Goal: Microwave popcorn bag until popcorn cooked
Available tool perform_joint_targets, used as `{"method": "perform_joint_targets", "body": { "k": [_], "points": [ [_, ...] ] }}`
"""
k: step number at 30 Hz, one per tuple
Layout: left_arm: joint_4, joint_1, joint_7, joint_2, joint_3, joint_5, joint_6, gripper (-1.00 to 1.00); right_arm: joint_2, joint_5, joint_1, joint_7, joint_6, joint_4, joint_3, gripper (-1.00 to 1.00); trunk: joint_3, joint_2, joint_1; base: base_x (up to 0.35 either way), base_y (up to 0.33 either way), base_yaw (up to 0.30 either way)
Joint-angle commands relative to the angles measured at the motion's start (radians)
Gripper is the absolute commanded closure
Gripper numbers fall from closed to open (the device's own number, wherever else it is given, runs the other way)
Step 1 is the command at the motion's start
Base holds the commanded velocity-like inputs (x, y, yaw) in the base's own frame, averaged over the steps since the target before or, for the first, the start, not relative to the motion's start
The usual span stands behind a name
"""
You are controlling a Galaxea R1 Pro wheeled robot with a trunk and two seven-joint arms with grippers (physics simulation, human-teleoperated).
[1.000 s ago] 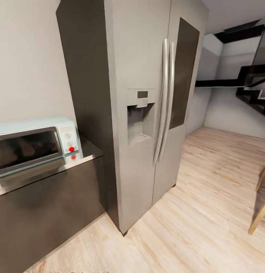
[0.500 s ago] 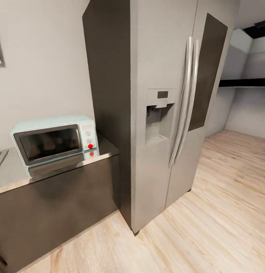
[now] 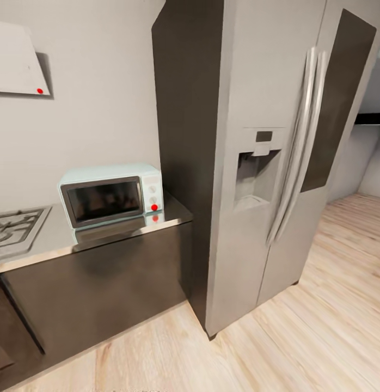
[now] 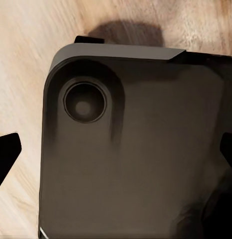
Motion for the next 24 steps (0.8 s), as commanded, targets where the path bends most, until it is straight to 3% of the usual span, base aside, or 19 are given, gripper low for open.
{"method": "perform_joint_targets", "body": {
  "k": [1,24],
  "points": [
    [0.000,0.000,0.001,0.000,0.000,0.010,-0.002,-1.00,0.000,0.000,0.000,0.000,-0.005,0.001,0.001,-1.00,-0.001,0.000,0.000,0.000,0.000,0.274],
    [0.000,0.000,0.001,-0.002,0.001,0.010,-0.002,-1.00,0.000,0.000,0.000,0.000,-0.006,0.001,0.001,-1.00,-0.001,0.000,0.000,0.000,0.000,0.274]
  ]
}}
